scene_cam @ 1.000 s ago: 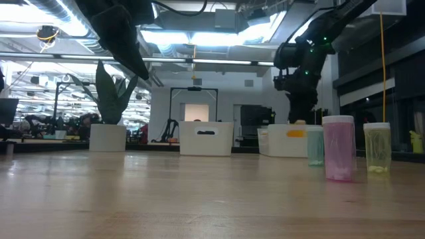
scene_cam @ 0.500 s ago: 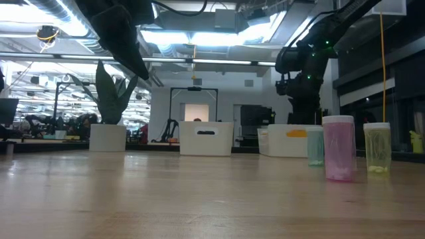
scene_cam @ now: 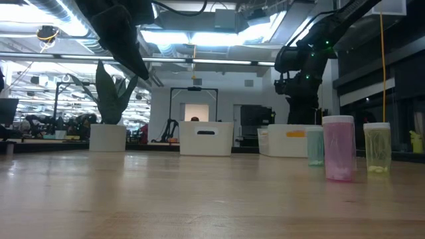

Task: Pick and place medicine bottles into bin by pill shape (circle, oval)
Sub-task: Put the big orange bottle into the right white bin, then put the small green tablet bottle into the left white bin

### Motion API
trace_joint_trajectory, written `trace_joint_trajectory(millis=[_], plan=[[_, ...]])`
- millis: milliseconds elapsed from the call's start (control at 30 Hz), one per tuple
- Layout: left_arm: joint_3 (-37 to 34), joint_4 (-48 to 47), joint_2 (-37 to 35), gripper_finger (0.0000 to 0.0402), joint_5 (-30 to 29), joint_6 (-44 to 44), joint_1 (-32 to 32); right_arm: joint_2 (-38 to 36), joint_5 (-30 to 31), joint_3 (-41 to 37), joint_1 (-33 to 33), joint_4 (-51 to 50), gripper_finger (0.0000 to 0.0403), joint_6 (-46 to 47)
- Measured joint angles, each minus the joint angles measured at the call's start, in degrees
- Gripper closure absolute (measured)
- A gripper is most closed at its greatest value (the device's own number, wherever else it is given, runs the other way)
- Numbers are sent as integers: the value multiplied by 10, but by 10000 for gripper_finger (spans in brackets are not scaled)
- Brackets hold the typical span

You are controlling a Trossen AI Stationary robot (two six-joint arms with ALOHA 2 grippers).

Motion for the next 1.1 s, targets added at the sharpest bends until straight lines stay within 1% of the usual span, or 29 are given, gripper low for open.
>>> trace_joint_trajectory(millis=[200,300,367,567,767,933,1100], plan=[[0,0,0,199,0,0,0,0,0,1,0,-5,108,16],[0,0,0,199,0,0,0,0,0,22,0,-35,108,31],[0,0,0,199,0,0,0,0,0,45,0,-61,108,40],[0,0,0,199,0,0,0,-3,-1,122,17,-176,108,114],[0,0,0,199,0,0,0,-55,-1,128,92,-231,108,183],[0,0,0,199,0,0,0,-118,0,110,177,-255,108,250],[0,0,0,199,0,-4,0,-179,17,86,278,-265,108,332]])
